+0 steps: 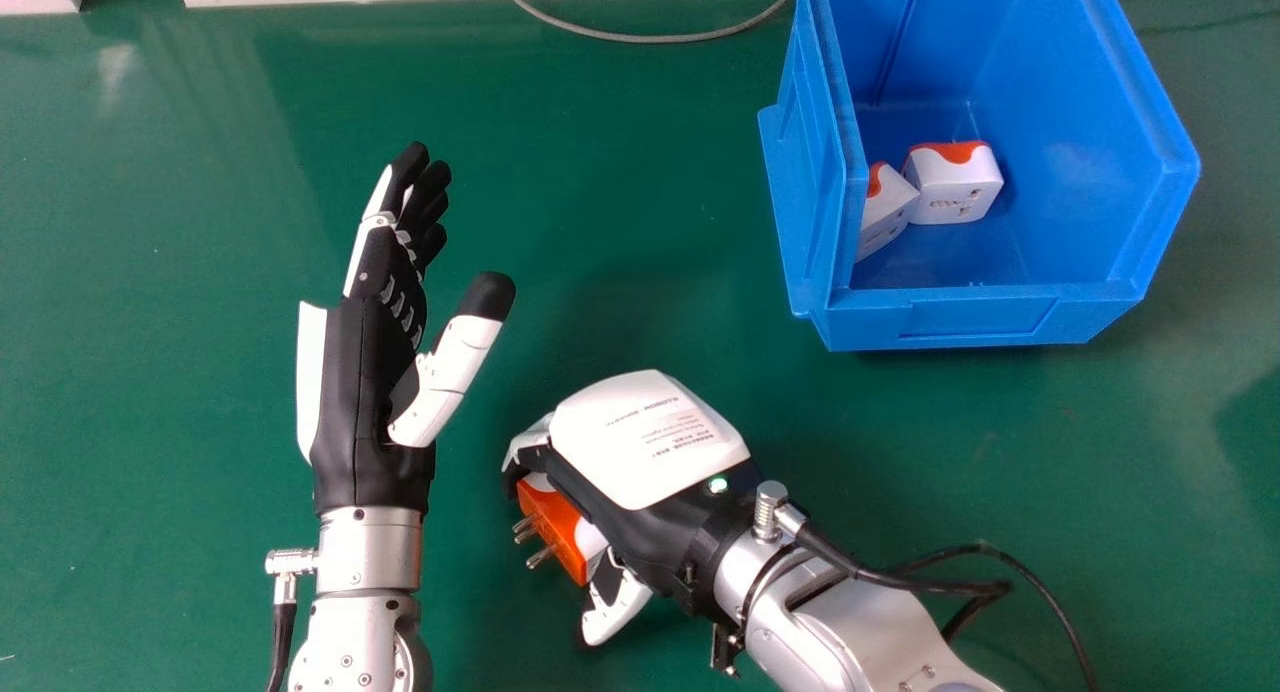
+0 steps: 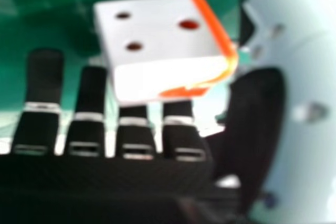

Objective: Pick all objects and put in blue box

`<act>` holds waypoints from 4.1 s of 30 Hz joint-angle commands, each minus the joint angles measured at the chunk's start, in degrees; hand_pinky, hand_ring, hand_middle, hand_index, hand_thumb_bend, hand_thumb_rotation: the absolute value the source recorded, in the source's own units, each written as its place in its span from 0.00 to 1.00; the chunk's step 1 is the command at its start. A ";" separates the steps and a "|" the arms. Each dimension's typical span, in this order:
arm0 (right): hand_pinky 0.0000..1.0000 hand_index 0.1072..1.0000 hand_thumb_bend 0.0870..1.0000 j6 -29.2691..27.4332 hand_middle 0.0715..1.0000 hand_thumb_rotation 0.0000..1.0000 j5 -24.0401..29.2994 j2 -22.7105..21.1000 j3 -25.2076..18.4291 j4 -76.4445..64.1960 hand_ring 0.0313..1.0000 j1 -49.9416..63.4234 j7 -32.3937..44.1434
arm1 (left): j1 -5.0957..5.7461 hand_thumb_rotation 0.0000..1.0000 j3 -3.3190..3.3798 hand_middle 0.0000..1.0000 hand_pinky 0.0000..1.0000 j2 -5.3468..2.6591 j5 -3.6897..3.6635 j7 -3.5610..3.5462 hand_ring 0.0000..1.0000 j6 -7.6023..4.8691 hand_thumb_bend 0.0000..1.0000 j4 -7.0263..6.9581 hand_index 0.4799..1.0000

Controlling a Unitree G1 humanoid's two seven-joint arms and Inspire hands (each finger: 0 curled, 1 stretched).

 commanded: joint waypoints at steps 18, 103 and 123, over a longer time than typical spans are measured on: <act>0.22 0.51 0.48 -0.93 0.45 0.00 1.61 1.79 -0.87 -1.09 0.37 1.61 -7.08 | 0.99 0.68 -0.32 0.91 0.94 -0.14 0.48 0.48 0.92 -0.67 0.92 -1.56 0.82; 0.32 0.49 0.46 6.71 0.49 0.02 -5.21 -0.18 -0.75 -6.71 0.42 3.46 -2.97 | 0.59 0.67 -0.27 0.90 0.93 -0.11 1.74 1.41 0.92 -0.48 0.90 -1.21 0.82; 0.90 0.95 0.95 7.64 0.97 0.17 -5.12 -0.01 -1.33 -9.70 0.96 3.44 7.15 | 0.98 0.68 -0.44 0.91 0.92 0.31 2.03 1.34 0.92 -0.32 0.91 -1.45 0.82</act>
